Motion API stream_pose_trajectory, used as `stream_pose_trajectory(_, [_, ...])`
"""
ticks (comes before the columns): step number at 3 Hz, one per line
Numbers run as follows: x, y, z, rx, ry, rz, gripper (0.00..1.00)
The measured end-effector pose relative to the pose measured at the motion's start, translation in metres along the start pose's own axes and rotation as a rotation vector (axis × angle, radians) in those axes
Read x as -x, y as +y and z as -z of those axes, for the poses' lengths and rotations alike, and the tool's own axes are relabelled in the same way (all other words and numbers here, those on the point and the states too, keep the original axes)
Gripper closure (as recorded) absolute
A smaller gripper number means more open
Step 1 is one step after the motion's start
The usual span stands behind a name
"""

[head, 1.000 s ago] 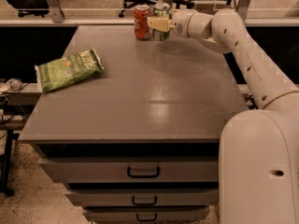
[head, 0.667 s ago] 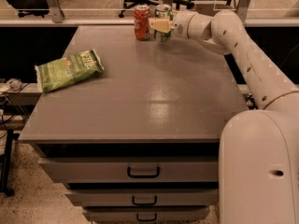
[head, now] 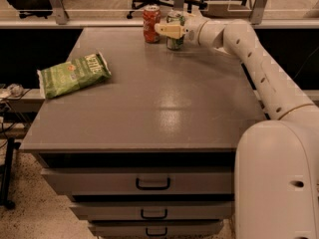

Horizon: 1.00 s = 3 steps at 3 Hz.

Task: Move green can near coke can

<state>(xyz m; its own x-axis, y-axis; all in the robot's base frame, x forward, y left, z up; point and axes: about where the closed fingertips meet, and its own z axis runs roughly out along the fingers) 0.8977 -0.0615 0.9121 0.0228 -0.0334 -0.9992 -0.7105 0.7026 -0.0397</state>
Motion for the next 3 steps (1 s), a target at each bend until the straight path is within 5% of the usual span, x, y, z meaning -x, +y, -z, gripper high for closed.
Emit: stream_pose_trajectory(3, [0.007, 0.003, 0.01, 0.019, -0.043, 0.005, 0.0])
